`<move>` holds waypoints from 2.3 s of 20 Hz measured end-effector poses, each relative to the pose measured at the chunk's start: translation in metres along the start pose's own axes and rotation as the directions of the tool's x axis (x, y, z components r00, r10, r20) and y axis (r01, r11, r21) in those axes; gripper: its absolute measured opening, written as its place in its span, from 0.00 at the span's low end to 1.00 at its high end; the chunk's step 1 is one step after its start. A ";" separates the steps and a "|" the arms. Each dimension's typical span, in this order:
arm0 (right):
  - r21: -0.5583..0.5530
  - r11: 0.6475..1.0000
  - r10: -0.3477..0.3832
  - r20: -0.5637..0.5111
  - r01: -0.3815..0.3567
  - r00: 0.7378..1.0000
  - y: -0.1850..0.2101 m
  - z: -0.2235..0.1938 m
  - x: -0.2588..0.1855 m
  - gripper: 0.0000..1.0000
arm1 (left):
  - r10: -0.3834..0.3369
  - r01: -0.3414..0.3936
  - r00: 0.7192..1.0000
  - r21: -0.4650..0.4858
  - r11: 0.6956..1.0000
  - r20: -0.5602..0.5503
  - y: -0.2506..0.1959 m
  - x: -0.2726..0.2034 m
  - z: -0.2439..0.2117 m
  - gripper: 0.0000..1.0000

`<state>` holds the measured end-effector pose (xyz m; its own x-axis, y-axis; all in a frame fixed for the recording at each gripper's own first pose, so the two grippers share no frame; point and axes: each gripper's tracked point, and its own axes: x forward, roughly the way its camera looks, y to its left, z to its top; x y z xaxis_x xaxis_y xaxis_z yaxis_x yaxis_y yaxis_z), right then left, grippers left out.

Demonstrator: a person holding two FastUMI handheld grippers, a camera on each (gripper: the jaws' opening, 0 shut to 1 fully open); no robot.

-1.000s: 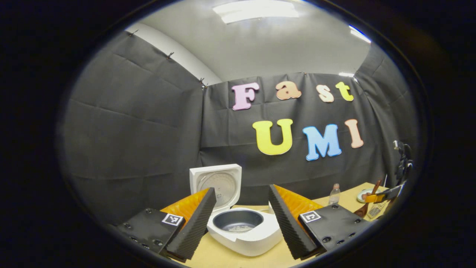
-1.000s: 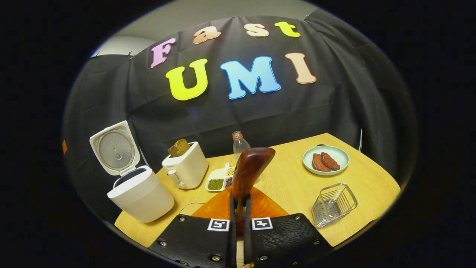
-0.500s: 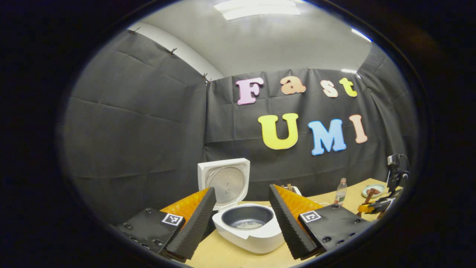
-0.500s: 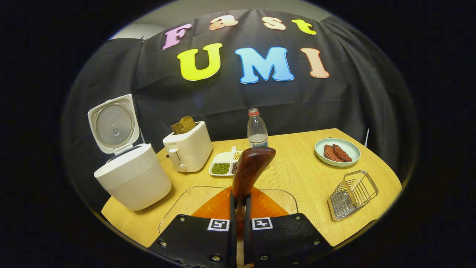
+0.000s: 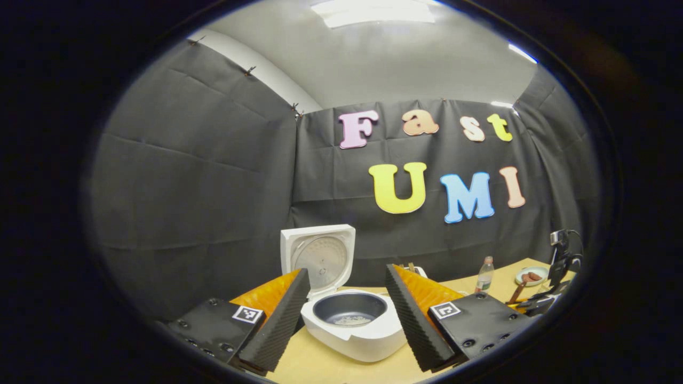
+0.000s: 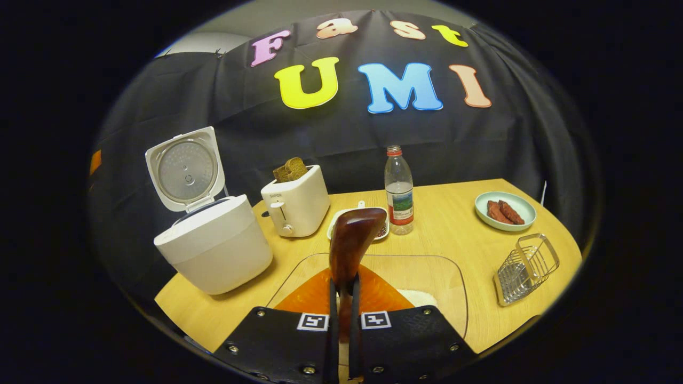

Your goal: Close the left gripper, press the button to open the rice cooker; take a wooden spoon from the chopstick holder with the right hand, scoop a spoonful of rice and pour it into the rice cooker, then put the wooden spoon back into the chopstick holder.

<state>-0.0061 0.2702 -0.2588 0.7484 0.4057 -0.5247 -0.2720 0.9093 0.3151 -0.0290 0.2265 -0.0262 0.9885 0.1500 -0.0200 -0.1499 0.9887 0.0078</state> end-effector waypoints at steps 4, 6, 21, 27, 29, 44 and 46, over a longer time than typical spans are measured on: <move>0.228 0.974 0.023 -0.048 -0.011 0.999 -0.009 -0.001 0.000 0.08 | 0.010 -0.010 1.000 -0.004 1.000 -0.001 0.003 -0.003 0.000 0.98; 0.325 0.946 0.026 -0.070 -0.002 0.997 -0.021 -0.002 0.001 0.08 | 0.015 -0.015 1.000 -0.006 1.000 0.003 0.003 -0.007 0.004 0.98; 0.740 0.666 0.104 0.024 -0.087 0.994 -0.053 0.062 -0.022 0.08 | 0.018 -0.018 1.000 -0.022 1.000 0.009 -0.006 -0.022 0.006 0.98; 0.824 0.538 0.186 0.093 -0.181 0.978 -0.026 0.091 -0.026 0.07 | 0.023 -0.023 1.000 -0.033 0.999 0.009 -0.002 -0.025 0.004 0.98; 0.831 0.520 0.204 0.104 -0.198 0.973 -0.017 0.099 -0.024 0.07 | 0.034 -0.034 0.999 -0.037 0.999 0.010 0.005 -0.028 0.004 0.98; 0.753 0.540 0.370 0.188 -0.375 0.910 0.114 0.182 0.000 0.07 | 0.188 -0.188 0.982 -0.043 0.981 -0.004 0.078 -0.068 -0.009 0.98; 0.737 0.555 0.390 0.181 -0.387 0.903 0.133 0.185 0.008 0.08 | 0.214 -0.214 0.977 -0.047 0.976 -0.011 0.088 -0.073 -0.012 0.98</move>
<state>0.0756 0.3774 -0.0748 0.6789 0.7042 -0.2079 0.0050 0.2786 0.9604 -0.1150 0.3021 -0.0359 0.9332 0.3581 -0.0292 -0.3590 0.9327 -0.0350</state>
